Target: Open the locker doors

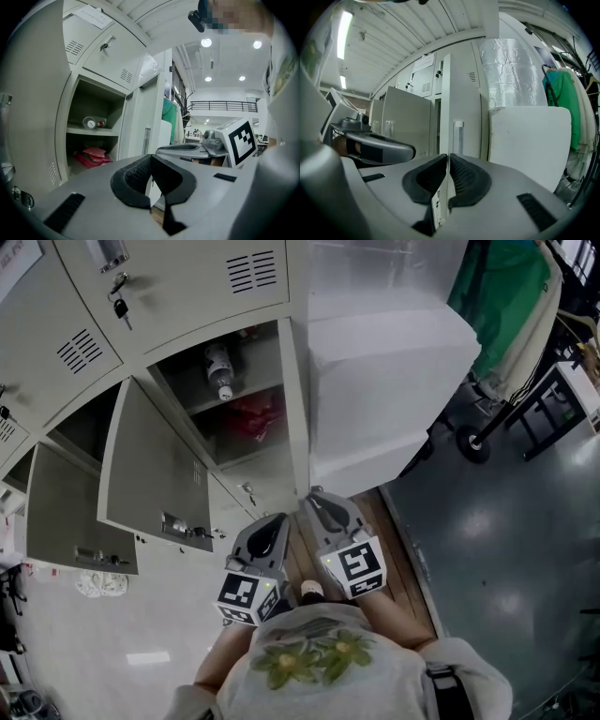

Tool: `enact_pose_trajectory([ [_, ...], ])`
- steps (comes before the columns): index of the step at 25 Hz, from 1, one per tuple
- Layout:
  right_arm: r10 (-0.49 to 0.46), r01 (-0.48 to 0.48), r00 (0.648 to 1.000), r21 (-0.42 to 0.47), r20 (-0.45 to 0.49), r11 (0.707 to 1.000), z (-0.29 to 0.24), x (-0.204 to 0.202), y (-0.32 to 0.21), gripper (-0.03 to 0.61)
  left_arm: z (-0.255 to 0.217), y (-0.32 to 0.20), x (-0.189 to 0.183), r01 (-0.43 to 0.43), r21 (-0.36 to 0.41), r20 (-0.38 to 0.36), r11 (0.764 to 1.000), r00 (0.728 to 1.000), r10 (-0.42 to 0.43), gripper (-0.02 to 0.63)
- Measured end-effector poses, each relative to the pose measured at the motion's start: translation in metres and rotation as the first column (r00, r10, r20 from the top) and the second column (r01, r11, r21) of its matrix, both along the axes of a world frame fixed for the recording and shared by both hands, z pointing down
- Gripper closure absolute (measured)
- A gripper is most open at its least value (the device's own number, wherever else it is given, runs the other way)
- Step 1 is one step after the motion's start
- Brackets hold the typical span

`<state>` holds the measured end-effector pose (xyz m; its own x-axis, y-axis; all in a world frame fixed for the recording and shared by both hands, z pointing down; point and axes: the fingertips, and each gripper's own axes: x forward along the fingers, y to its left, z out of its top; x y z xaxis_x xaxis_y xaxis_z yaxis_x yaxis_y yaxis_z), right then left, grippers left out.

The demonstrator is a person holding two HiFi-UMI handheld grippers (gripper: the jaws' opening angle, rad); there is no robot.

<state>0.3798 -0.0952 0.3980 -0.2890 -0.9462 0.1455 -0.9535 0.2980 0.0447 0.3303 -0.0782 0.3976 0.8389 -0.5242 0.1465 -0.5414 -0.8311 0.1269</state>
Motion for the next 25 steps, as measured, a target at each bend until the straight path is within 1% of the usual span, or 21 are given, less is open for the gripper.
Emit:
enact_pose_trajectory([
  [8, 0.045, -0.045, 0.999, 0.000, -0.002, 0.999, 0.000, 0.015, 0.005, 0.534, -0.002, 0.002, 0.007, -0.016, 0.004, -0.006, 1.000, 1.000, 0.016, 0.586],
  [18, 0.085, -0.085, 0.996, -0.008, -0.001, 0.996, 0.000, 0.026, 0.009, 0.534, -0.005, 0.003, 0.008, -0.016, 0.006, -0.003, 1.000, 1.000, 0.016, 0.586],
  [25, 0.083, -0.083, 0.997, 0.008, 0.005, 0.997, -0.006, 0.027, 0.015, 0.534, -0.004, 0.004, 0.010, -0.021, 0.007, -0.001, 1.000, 1.000, 0.021, 0.586],
])
